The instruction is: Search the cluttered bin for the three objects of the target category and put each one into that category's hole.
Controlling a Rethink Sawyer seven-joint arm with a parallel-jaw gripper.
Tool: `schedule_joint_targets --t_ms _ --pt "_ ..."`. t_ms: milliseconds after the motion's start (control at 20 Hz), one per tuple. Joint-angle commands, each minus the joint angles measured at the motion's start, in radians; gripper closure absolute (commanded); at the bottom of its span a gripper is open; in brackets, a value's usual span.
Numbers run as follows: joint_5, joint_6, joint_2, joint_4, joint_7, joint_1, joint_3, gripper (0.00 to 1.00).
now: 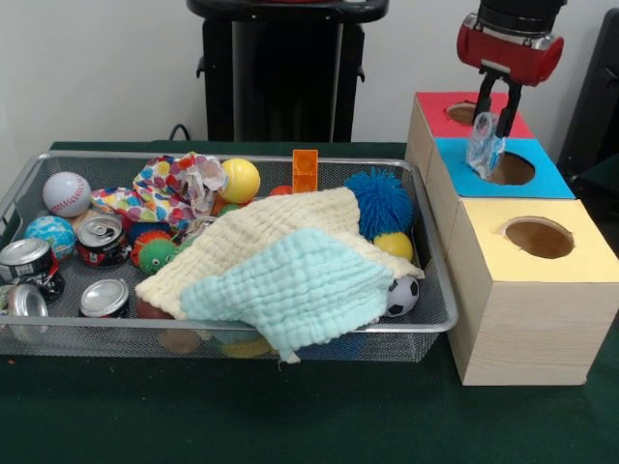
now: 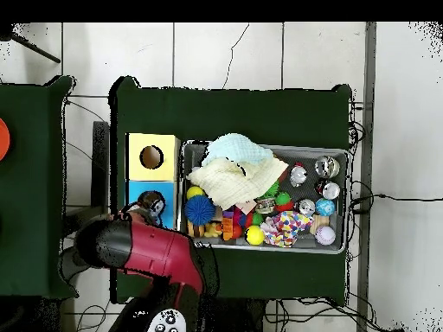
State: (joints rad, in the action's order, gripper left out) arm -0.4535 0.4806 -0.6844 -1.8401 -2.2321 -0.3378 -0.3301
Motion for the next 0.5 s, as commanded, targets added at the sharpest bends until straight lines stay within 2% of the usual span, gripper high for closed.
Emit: schedule_joint_targets --t_ms 50,250,400,450,500 --pt "-0.068 -0.013 0.049 -0.079 -0.307 -0.031 0.043 1.0" --pt "-0.079 0.022 0.061 -0.054 -0.315 -0.05 0.013 1.0" --pt "-0.092 -0.001 0.076 -0.048 -0.308 -0.045 0.011 1.0" --pt "-0.1 -0.001 0.078 -0.047 -0.301 -0.047 0.008 0.0" --pt "-0.113 -0.014 0.071 -0.057 -0.302 -0.039 0.022 0.0"
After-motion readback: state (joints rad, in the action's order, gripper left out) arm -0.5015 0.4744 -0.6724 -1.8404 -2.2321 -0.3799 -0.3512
